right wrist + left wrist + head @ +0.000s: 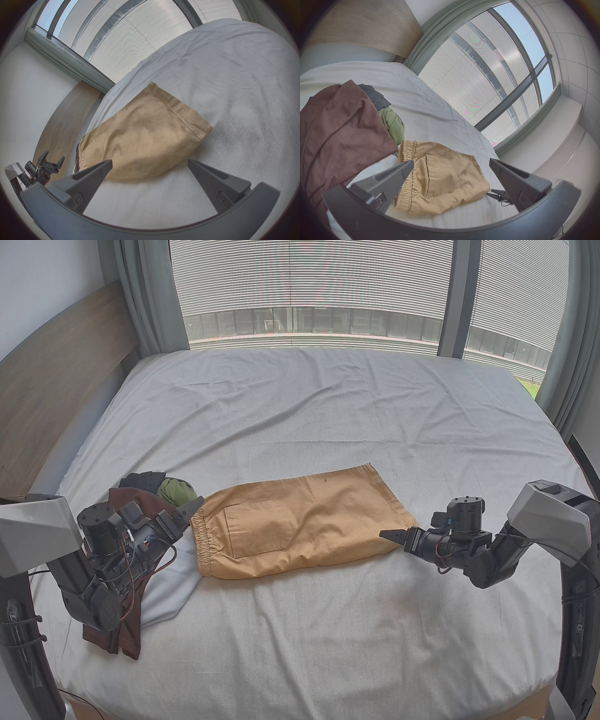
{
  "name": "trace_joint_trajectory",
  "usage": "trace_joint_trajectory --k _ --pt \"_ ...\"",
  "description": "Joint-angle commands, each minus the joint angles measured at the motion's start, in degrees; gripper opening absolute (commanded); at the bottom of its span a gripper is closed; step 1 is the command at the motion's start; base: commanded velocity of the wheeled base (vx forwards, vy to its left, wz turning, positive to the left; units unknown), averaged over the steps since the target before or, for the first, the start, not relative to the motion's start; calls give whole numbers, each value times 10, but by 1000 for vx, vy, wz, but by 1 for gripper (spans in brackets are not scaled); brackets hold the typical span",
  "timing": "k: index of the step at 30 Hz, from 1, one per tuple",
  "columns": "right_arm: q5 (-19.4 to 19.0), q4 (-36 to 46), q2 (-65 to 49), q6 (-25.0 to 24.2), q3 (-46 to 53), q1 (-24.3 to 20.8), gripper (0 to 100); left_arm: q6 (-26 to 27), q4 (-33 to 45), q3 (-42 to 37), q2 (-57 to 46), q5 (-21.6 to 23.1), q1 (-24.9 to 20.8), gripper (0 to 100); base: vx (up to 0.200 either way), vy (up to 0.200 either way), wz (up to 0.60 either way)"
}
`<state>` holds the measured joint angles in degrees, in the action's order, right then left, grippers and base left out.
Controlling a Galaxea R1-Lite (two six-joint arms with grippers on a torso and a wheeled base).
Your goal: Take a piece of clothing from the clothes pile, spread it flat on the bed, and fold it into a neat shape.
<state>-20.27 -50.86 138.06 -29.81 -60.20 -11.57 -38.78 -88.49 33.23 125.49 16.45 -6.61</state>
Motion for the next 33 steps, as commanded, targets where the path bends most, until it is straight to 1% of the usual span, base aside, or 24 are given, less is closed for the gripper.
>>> trace_joint_trajectory --k 1,2,4,11,12,14,21,26,33 --pt "1 0 27 0 -14 0 100 -1 -1 0 1 0 0 100 0 0 0" --pt "13 -3 44 0 -32 -2 100 -1 -1 0 1 0 1 100 0 0 0" --pt "25 -3 55 0 -47 -3 100 -1 0 0 2 0 1 100 0 0 0" --pt "33 -1 83 -1 -87 -6 100 -1 0 1 2 0 1 100 0 0 0" --pt "45 -1 92 -2 -99 -9 100 -1 -1 2 2 0 2 100 0 0 0" --pt "51 -1 99 -5 -113 -12 100 -1 0 2 2 0 2 100 0 0 0" --pt "52 -4 108 -50 -143 -32 100 -1 0 3 2 0 5 100 0 0 0" --pt "53 -4 122 -51 -178 -36 100 -1 0 4 4 0 5 100 0 0 0" --pt "65 -21 140 -51 -195 -40 100 -1 0 5 5 0 8 100 0 0 0"
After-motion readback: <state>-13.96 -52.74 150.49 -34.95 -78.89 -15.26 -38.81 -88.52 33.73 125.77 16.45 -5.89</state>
